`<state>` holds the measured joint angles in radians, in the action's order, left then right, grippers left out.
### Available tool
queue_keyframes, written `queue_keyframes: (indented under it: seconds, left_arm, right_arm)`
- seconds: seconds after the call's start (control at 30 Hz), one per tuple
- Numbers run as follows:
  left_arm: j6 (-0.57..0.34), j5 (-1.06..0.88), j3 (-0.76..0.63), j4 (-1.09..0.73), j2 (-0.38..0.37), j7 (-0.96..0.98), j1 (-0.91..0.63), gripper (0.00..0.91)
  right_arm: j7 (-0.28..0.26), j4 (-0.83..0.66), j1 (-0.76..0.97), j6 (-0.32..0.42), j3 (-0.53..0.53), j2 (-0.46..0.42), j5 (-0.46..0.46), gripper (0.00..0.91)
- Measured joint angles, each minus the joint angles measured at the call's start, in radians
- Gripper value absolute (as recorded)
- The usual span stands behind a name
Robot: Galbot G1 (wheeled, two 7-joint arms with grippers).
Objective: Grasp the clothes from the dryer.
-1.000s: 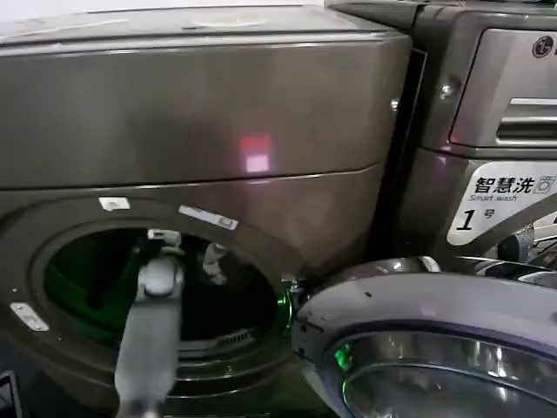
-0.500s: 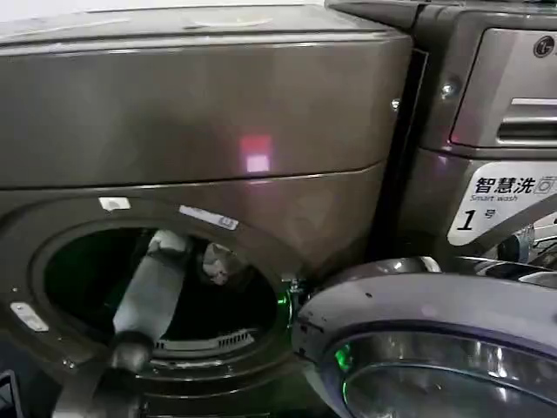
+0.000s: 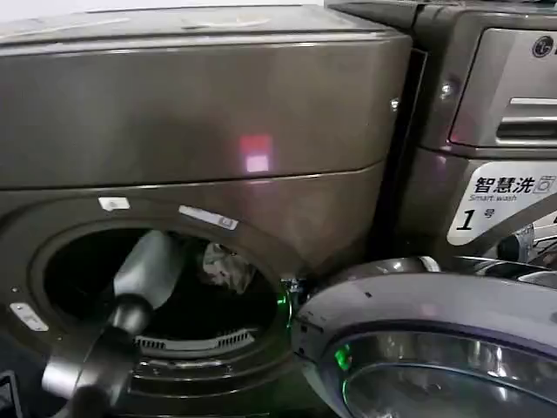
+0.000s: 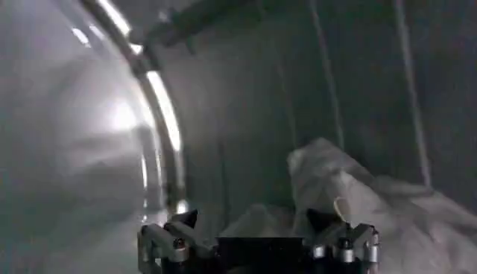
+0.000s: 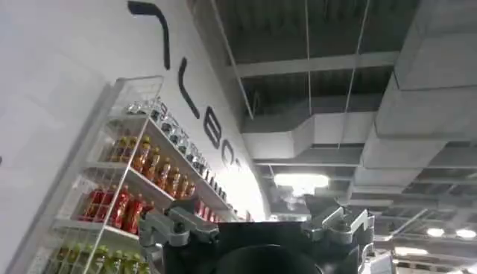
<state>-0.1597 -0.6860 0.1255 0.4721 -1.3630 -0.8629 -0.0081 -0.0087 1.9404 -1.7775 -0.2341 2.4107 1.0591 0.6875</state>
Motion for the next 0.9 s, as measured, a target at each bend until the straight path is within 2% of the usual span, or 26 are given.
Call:
queue_keyframes:
  seconds: [0.27,0.57,0.9]
  left_arm:
    - [-0.002,-0.107,-0.083,-0.07,-0.026,-0.083,-0.073,0.907]
    - [0.035,-0.251,-0.115,-0.136,-0.045,-0.088,-0.101,0.907]
    - [0.056,-0.318,-0.128,-0.18,-0.06,-0.082,-0.103,0.907]
  right_arm:
    - [-0.003,0.009,-0.002,-0.005,0.003,0.004,-0.001,0.907]
    - [-0.004,0.016,0.003,-0.006,-0.003,0.009,-0.002,0.907]
    - [-0.007,0.017,0.002,-0.006,0.0,0.01,-0.002,0.907]
